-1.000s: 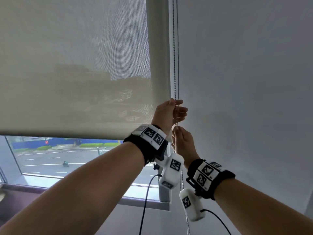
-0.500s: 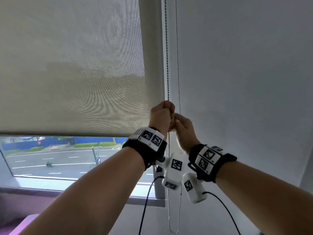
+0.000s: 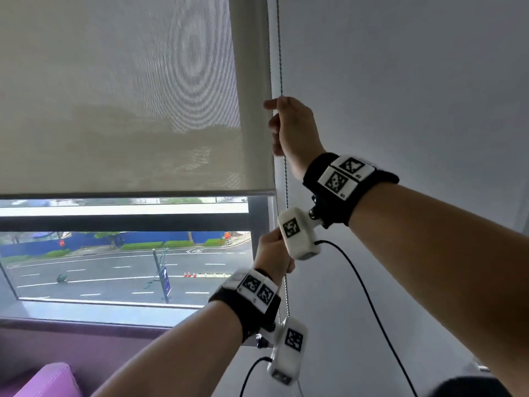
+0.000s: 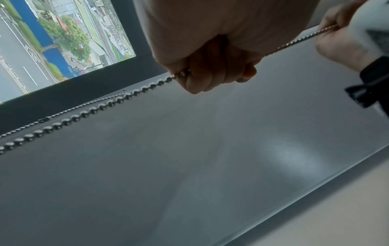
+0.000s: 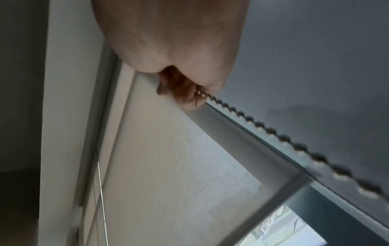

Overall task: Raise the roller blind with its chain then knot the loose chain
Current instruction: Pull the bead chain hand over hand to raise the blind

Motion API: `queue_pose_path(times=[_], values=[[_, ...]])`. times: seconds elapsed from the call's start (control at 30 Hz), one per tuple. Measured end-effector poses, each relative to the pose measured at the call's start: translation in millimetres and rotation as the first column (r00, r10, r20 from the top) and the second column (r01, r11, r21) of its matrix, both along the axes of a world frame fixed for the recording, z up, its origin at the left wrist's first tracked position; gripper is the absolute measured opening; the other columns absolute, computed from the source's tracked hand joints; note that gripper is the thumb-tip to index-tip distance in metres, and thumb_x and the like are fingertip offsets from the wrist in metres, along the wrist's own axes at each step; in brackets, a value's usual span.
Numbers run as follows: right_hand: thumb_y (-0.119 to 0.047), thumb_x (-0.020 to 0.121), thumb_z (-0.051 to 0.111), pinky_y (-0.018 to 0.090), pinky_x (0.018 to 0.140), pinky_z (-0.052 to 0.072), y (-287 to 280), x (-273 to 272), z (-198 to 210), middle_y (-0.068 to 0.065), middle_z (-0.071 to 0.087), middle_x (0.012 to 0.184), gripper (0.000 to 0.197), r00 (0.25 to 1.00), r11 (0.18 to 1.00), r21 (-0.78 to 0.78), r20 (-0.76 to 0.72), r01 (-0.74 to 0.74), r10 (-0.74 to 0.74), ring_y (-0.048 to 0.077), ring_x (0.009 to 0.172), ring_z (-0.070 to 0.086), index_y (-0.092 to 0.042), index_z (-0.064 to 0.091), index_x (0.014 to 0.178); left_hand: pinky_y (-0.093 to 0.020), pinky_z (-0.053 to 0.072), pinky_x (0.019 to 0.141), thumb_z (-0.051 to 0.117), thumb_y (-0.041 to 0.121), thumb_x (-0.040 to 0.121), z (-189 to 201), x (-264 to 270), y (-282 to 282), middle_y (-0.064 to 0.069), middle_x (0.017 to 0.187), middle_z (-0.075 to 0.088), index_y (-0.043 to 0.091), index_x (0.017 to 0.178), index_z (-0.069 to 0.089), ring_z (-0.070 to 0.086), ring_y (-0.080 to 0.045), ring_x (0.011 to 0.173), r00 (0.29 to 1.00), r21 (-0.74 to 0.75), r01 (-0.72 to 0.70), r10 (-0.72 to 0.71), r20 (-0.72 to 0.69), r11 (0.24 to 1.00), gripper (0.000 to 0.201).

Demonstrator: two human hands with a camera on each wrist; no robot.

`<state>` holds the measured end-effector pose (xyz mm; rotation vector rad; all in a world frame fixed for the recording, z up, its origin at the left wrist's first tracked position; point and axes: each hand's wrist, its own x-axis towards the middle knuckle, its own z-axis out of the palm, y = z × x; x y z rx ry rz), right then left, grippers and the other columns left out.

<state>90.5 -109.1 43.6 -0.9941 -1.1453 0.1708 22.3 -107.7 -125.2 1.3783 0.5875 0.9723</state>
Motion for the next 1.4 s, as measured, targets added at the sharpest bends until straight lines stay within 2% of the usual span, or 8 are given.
queue_pose_path(times=[0.2, 0.37, 0.63, 0.77, 0.9, 1.0, 1.13, 1.4], values=[[-0.031, 0.099, 0.032, 0.027, 0.048, 0.023, 6, -3, -23, -0.003, 0.035, 0.052, 0.041, 0.996, 0.996, 0.04, 0.025, 0.084, -0.085, 0.013, 0.044, 0.03, -0.023, 0.037, 0.059, -0.024, 0.032, 0.053, 0.064, 0.007, 0.048, -8, -3, 13, -0.007, 0.053, 0.051, 0.013, 0.045, 0.063, 0.045, -0.018, 0.048, 0.987, -0.142, 0.131, -0.116, 0.113, 0.981, 0.006], [-0.033, 0.096, 0.033, 0.03, 0.051, 0.023, 10, 4, -49, -0.003, 0.032, 0.05, 0.041, 0.994, 0.994, 0.044, 0.029, 0.101, -0.103, 0.012, 0.043, 0.026, -0.023, 0.034, 0.057, -0.023, 0.046, 0.061, 0.045, 0.008, 0.09, 12, -12, 33, 0.003, 0.063, 0.07, 0.004, 0.083, 0.062, 0.063, -0.009, 0.057, 0.972, -0.006, 0.185, -0.182, 0.15, 0.983, 0.019], [-0.035, 0.097, 0.042, 0.032, 0.062, 0.045, -2, 5, -131, -0.007, 0.055, 0.068, 0.03, 0.997, 0.99, -0.112, -0.012, 0.081, -0.083, 0.012, 0.062, 0.051, -0.03, 0.054, 0.07, -0.024, 0.051, 0.066, 0.038, 0.022, 0.097, 83, -4, 36, -0.008, 0.08, 0.067, 0.004, 0.092, 0.061, 0.062, -0.018, 0.075, 0.965, 0.078, 0.145, -0.159, 0.209, 0.986, 0.03], [-0.022, 0.098, 0.041, 0.029, 0.05, 0.026, -7, 0, -183, -0.008, 0.035, 0.056, 0.04, 0.996, 0.992, -0.122, -0.086, 0.023, -0.033, 0.01, 0.05, 0.029, -0.024, 0.038, 0.058, -0.029, 0.045, 0.067, 0.031, 0.03, 0.098, 104, 4, 30, -0.008, 0.078, 0.069, 0.007, 0.094, 0.06, 0.061, -0.022, 0.075, 0.949, 0.091, 0.219, -0.234, 0.214, 0.972, 0.037], [-0.012, 0.096, 0.039, 0.033, 0.057, 0.026, -12, 6, -208, -0.01, 0.033, 0.057, 0.038, 0.998, 0.988, -0.141, -0.008, 0.068, -0.07, 0.011, 0.056, 0.028, -0.024, 0.033, 0.06, -0.027, 0.045, 0.055, 0.031, 0.034, 0.098, 107, 14, 23, -0.007, 0.068, 0.062, 0.007, 0.091, 0.062, 0.057, -0.018, 0.057, 0.944, 0.071, 0.231, -0.241, 0.224, 0.97, 0.042], [-0.022, 0.091, 0.039, 0.036, 0.061, 0.027, -16, 9, -218, -0.013, 0.034, 0.054, 0.038, 0.998, 0.979, -0.2, -0.03, 0.045, -0.052, 0.01, 0.056, 0.029, -0.031, 0.04, 0.055, -0.023, 0.027, 0.042, 0.032, 0.029, 0.098, 102, 19, 20, 0.002, 0.049, 0.048, 0.01, 0.078, 0.06, 0.037, -0.011, 0.041, 0.957, 0.08, 0.163, -0.178, 0.229, 0.983, 0.039], [-0.03, 0.092, 0.039, 0.038, 0.063, 0.031, -20, 11, -221, -0.013, 0.04, 0.054, 0.035, 1.0, 0.97, -0.244, 0.012, -0.012, 0.016, 0.01, 0.056, 0.034, -0.032, 0.044, 0.057, -0.015, 0.018, 0.037, 0.026, -0.001, 0.084, 95, 20, 16, 0.006, 0.04, 0.033, 0.017, 0.06, 0.047, 0.024, -0.01, 0.033, 0.98, 0.104, 0.036, -0.056, 0.192, 0.994, 0.037], [-0.025, 0.083, 0.039, 0.029, 0.058, 0.05, -20, 25, -142, -0.006, 0.062, 0.062, 0.025, 0.995, 0.985, -0.162, 0.092, 0.061, -0.047, 0.012, 0.059, 0.057, -0.023, 0.062, 0.073, -0.012, 0.02, 0.034, 0.027, -0.006, 0.078, 76, 15, 14, 0.003, 0.041, 0.033, 0.018, 0.056, 0.046, 0.026, -0.009, 0.03, 0.994, 0.086, -0.018, 0.009, 0.105, 0.996, 0.038]])
